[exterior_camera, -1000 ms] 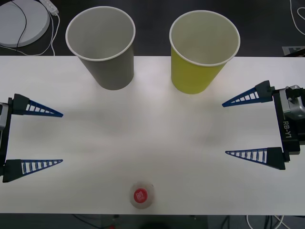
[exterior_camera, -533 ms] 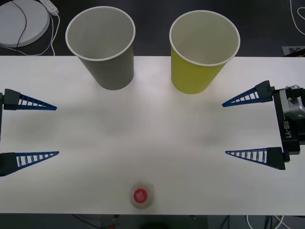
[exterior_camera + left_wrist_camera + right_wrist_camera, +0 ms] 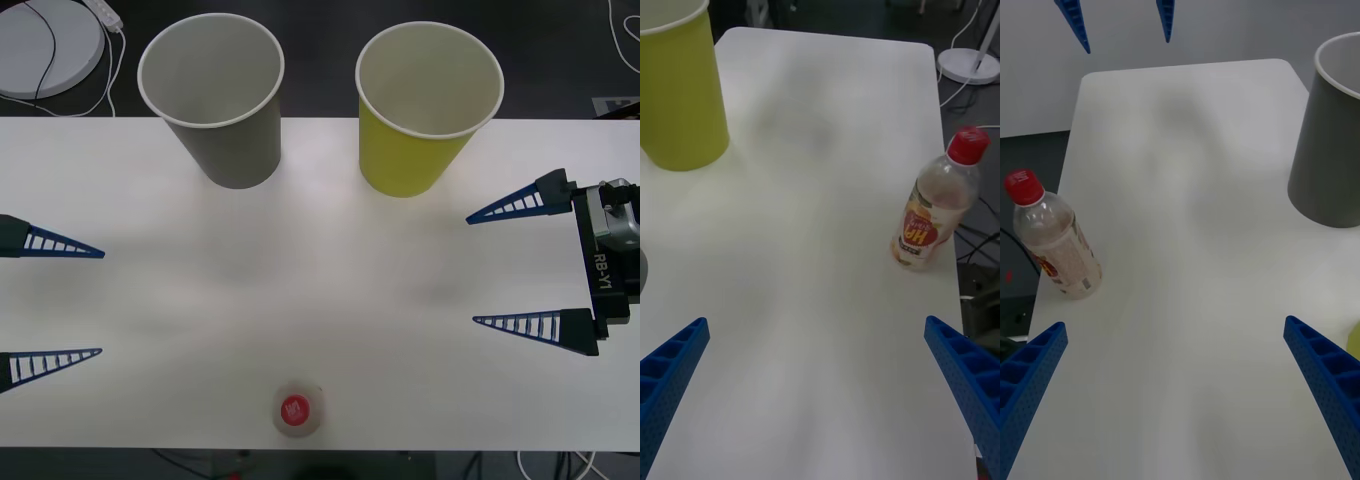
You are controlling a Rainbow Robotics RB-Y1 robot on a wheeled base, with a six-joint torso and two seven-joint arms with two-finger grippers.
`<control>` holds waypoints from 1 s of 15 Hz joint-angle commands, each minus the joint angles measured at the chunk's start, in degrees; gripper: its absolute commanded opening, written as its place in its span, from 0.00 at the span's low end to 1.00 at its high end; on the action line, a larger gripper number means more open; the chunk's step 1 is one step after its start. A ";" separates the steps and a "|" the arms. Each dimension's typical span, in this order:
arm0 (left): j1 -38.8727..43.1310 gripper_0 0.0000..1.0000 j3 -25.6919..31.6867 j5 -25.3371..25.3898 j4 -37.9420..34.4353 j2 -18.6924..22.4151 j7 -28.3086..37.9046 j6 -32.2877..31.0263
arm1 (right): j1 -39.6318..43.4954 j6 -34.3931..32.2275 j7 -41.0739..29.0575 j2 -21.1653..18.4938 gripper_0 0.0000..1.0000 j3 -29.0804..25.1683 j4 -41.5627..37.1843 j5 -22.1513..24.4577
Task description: Put the can into the green bin and the plastic bottle into the gray bin
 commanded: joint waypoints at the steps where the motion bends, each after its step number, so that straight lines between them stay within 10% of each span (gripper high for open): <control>1: 1.16 1.00 -0.08 -0.07 0.33 -0.77 -1.57 -1.23 | 0.00 0.00 -0.01 0.00 1.00 0.00 0.00 0.00; 8: 1.78 1.00 -0.52 -2.27 3.15 -6.83 -6.23 -6.42 | 0.00 0.00 -0.01 0.00 1.00 0.00 0.00 0.00; 15: -3.58 1.00 -13.52 0.55 12.37 -8.68 -17.04 -5.27 | 0.00 0.00 -0.01 0.00 1.00 0.00 0.00 0.00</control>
